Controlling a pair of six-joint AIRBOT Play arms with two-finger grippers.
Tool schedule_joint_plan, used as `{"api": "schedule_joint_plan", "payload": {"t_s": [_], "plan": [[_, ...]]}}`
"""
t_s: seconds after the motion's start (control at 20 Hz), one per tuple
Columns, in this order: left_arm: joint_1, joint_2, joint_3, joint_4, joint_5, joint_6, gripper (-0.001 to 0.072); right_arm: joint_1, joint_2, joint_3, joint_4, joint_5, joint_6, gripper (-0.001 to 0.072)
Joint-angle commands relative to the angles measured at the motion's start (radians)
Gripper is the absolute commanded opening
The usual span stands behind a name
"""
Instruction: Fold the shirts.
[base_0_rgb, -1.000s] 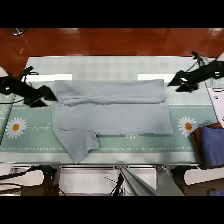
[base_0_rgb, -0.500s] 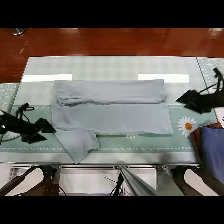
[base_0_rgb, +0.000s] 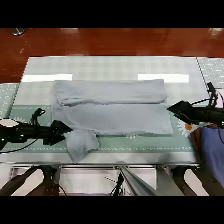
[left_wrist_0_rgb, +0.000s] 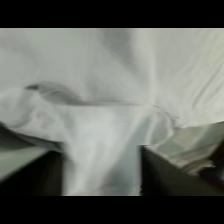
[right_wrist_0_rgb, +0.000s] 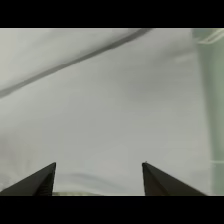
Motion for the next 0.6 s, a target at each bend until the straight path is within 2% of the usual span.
{"api": "schedule_joint_plan", "payload": {"t_s": [0.0,0.1,0.15,0.3,0.55], "plan": [[-0.035,0.002,-0.014,-0.015,-0.004,0.072,0.0044,-0.139,0.006,0.003,-0.281,0.100,0.063,0.0621],[-0.032,0.002,-0.008,-0.023,-0.003,0.078,0.0020,-0.183,0.006,-0.034,-0.437,0.175,0.145,0.0620],[-0.032,0.002,-0.003,-0.030,-0.003,0.080,0.0020,-0.175,0.007,-0.065,-0.446,0.181,0.169,0.0620],[-0.032,0.003,-0.003,-0.065,-0.003,0.105,0.0021,-0.114,0.006,-0.154,-0.276,0.141,0.133,0.0620],[-0.049,0.003,-0.006,-0.067,-0.005,0.104,0.0020,-0.002,-0.037,-0.161,-0.240,0.041,0.140,0.0620]]}}
